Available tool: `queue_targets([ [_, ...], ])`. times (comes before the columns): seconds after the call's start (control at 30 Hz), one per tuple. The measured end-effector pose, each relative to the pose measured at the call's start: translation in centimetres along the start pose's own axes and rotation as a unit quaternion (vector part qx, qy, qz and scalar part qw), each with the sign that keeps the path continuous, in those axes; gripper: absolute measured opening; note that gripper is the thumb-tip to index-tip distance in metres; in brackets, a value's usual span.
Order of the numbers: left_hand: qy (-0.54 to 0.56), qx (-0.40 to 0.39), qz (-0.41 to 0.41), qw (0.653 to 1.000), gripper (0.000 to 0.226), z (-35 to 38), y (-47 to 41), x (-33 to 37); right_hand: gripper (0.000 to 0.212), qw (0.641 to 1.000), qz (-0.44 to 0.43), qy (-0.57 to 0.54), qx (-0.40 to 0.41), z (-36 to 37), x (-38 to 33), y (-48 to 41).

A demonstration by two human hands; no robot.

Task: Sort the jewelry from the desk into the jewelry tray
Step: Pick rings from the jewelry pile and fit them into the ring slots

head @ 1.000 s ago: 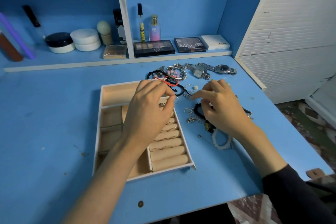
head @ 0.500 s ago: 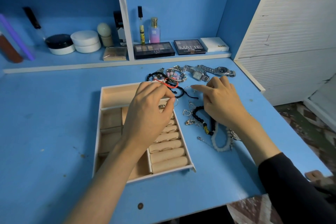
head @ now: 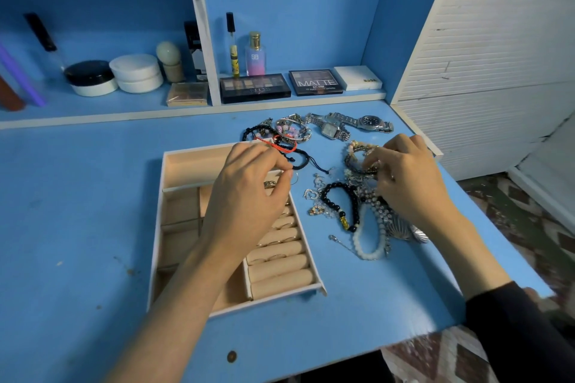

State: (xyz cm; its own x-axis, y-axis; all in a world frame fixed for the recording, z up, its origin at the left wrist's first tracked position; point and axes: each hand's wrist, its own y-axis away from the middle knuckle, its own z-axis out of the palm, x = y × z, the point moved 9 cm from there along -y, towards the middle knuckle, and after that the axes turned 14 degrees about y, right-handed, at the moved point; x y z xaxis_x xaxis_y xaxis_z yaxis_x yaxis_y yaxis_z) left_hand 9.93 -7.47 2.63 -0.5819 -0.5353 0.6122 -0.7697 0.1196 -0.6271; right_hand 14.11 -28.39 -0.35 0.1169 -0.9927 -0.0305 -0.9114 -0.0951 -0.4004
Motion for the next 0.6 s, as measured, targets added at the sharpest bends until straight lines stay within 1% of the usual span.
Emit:
queue_targets([
  [0.13,-0.002,0.0,0.001,1.0,0.003,0.0,0.1,0.0,0.048,1.0,-0.025,0.016,-0.01,0.7,-0.3,0.7],
  [0.27,-0.002,0.002,0.008,1.0,0.003,0.2,0.0,0.1,0.051,0.998,-0.06,-0.021,-0.012,1.0,-1.2,1.3],
  [0.33,-0.003,0.002,0.007,1.0,0.003,0.2,0.0,0.1,0.049,0.998,-0.054,-0.038,-0.003,0.8,-0.9,1.4],
  [0.43,-0.004,-0.005,0.006,1.0,0.003,0.3,0.1,0.1,0.045,1.0,-0.01,-0.014,0.011,0.5,0.5,1.4],
  [0.5,-0.006,-0.007,0.007,1.0,0.003,0.3,0.1,0.1,0.047,1.0,0.005,0.017,-0.015,0.8,1.1,1.3],
  [0.6,-0.007,-0.011,0.003,1.0,0.005,0.4,0.1,0.2,0.047,0.994,0.009,0.046,-0.101,2.4,1.7,1.1],
])
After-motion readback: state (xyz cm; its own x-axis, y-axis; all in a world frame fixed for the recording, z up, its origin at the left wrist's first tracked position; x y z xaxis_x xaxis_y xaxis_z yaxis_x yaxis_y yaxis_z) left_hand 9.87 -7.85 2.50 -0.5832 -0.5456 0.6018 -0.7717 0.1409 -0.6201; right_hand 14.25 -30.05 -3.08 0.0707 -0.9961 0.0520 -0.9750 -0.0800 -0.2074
